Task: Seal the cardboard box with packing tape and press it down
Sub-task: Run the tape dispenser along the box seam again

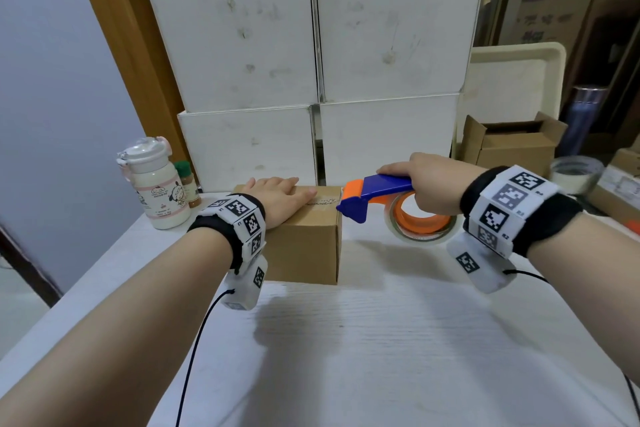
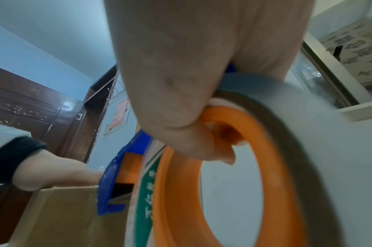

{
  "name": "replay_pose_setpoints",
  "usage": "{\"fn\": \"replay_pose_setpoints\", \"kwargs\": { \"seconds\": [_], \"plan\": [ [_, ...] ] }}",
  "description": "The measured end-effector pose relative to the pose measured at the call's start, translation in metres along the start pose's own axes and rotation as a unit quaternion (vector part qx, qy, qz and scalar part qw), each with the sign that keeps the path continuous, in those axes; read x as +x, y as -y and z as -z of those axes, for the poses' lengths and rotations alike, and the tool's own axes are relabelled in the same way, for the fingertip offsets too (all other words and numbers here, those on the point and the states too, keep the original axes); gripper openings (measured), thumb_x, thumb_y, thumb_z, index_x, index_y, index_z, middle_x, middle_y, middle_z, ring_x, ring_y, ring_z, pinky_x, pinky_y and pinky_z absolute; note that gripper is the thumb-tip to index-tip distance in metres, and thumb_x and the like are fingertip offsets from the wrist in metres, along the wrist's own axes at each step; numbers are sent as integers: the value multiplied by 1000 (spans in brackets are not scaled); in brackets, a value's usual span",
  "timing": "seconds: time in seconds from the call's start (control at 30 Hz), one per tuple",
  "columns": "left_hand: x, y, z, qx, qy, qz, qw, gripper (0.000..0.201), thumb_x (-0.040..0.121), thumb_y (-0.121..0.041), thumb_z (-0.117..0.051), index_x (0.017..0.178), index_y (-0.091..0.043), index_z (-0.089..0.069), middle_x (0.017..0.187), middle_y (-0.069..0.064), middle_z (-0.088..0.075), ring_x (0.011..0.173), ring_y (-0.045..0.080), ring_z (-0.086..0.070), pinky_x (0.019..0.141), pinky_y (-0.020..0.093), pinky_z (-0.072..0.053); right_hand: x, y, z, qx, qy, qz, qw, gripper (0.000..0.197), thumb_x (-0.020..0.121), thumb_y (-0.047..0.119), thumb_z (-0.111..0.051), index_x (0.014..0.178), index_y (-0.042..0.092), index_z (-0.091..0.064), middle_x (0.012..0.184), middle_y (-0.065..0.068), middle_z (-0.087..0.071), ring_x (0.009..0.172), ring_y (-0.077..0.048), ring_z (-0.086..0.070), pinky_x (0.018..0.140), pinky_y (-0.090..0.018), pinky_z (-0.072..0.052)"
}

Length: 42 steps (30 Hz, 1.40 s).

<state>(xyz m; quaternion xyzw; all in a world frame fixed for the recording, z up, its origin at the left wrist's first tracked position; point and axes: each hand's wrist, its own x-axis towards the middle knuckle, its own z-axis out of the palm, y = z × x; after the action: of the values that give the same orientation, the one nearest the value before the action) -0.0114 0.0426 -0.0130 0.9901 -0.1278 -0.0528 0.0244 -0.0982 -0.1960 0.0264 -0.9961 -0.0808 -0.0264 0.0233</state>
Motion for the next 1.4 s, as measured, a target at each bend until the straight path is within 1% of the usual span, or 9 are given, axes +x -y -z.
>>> {"fn": "replay_pose_setpoints", "kwargs": {
  "seconds": [0.4, 0.63, 0.67, 0.77, 0.8, 0.9, 1.0, 1.17, 1.4],
  "plan": [
    [-1, -1, 0, 3, 9, 4, 1000, 77, 87, -72, -18, 151, -30, -16, 158, 1, -23, 146, 22, -18, 121, 43, -8, -4, -8, 7, 22, -28, -10, 999, 72, 85, -5, -36, 142, 39, -33, 100, 0, -42, 85, -22, -47, 73, -27, -35],
    [-4, -1, 2, -11, 11, 4, 1000, 76, 87, -73, -14, 151, -32, -16, 158, 0, -22, 147, 22, -17, 121, 42, -7, -5, -5, 28, 34, -106, 4, 994, 71, 85, -3, -37, 141, 40, -36, 98, 0, -41, 87, -21, -43, 76, -27, -32],
    [-3, 0, 1, -11, 14, -3, 1000, 80, 84, -75, -9, 152, -33, -16, 158, -1, -21, 147, 22, -16, 121, 43, -7, -4, -4, 32, 28, -116, 7, 993, 71, 85, -3, -38, 141, 40, -37, 99, 0, -41, 86, -21, -42, 75, -27, -31],
    [4, 6, -2, 24, 31, -37, 999, 106, 58, -79, 11, 152, -36, -11, 160, -3, -17, 147, 21, -15, 120, 47, -8, -1, 0, 41, 17, -134, 13, 991, 70, 85, -2, -38, 142, 39, -36, 99, -1, -41, 86, -21, -42, 75, -28, -31],
    [6, 7, -3, 25, 29, -37, 999, 104, 59, -78, 12, 152, -36, -10, 159, -3, -17, 147, 21, -15, 120, 47, -8, -1, 0, 41, 15, -134, 14, 991, 70, 85, -2, -38, 142, 39, -36, 99, -1, -41, 86, -22, -42, 75, -28, -31],
    [6, 7, -4, 12, 10, -24, 1000, 85, 79, -74, 2, 152, -33, -11, 159, -1, -20, 147, 21, -17, 120, 47, -9, -2, -3, 35, 15, -117, 5, 993, 70, 85, -2, -38, 141, 40, -37, 99, 0, -41, 85, -21, -43, 75, -28, -32],
    [1, 2, -2, -5, 9, -2, 1000, 78, 86, -74, -9, 152, -32, -13, 158, 0, -21, 147, 22, -16, 121, 44, -7, -4, -9, 19, 33, -81, -3, 996, 71, 86, -3, -37, 141, 41, -37, 97, 1, -41, 87, -21, -45, 78, -28, -34],
    [-3, -1, 1, 0, 19, 5, 1000, 85, 82, -79, -17, 152, -31, -12, 158, 0, -20, 147, 22, -15, 121, 43, -5, -3, -15, -4, 59, -37, -12, 997, 74, 85, -5, -35, 142, 41, -35, 99, 1, -43, 91, -22, -47, 80, -27, -36],
    [-4, -2, 2, 1, 26, 6, 1000, 88, 81, -80, -18, 153, -31, -9, 159, -1, -17, 148, 21, -12, 121, 42, -2, -2, -13, -10, 54, -30, -9, 998, 73, 86, -5, -35, 143, 41, -33, 101, 0, -43, 91, -23, -50, 78, -26, -37]
  ]
}}
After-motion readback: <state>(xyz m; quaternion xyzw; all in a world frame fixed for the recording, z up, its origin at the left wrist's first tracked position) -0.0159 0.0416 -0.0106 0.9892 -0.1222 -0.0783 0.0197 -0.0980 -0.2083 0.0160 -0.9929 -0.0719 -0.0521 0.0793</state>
